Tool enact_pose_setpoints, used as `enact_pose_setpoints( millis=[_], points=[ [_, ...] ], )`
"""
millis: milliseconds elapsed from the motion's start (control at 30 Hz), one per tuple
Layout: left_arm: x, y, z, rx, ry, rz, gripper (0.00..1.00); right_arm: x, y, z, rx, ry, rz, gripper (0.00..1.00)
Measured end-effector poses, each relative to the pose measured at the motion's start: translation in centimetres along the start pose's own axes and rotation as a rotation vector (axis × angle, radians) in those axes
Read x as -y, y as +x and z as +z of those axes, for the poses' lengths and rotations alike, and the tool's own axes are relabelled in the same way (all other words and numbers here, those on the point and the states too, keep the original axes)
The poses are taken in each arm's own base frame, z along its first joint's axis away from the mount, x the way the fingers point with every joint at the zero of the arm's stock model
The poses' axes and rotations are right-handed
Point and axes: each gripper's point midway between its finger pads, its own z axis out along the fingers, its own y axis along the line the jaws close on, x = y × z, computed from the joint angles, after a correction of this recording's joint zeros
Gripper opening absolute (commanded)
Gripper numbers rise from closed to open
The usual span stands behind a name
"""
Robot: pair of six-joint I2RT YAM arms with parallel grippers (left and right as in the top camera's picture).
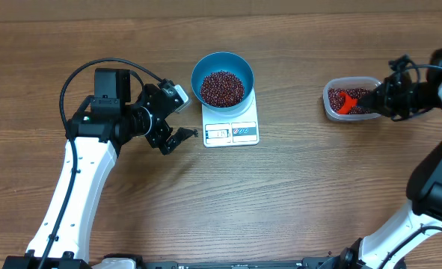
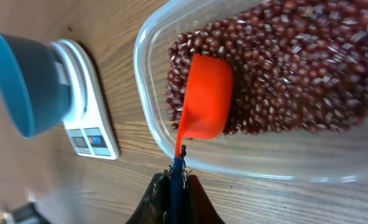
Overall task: Scoop item into bowl and weigh 150g on scale
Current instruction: 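Dip the scoop into the tub and lift a scoop of beans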
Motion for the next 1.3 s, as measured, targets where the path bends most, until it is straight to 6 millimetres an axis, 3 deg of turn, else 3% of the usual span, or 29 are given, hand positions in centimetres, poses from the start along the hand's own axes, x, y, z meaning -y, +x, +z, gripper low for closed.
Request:
enact_pose_setpoints(
  millis=[267,367,1100,1300],
  points=[
    [0.0,0.0,0.0,0.000,0.000,0.000,0.99,2.8,-0.2,-3.1,0.084,-0.089,0.127,0.04],
    [0.0,0.0,0.0,0.000,0.000,0.000,1.00,2.9,-0.1,-3.9,0.103,-0.129,0.137,0.04],
    [0.0,0.0,0.0,0.000,0.000,0.000,0.99,-1.5,0.0,-5.5,0.151,-0.400,0.075,0.04],
    [0.0,0.0,0.0,0.000,0.000,0.000,1.00,-3.6,-0.2,-4.8,0.140,-0.453,0.033,0.04]
  ],
)
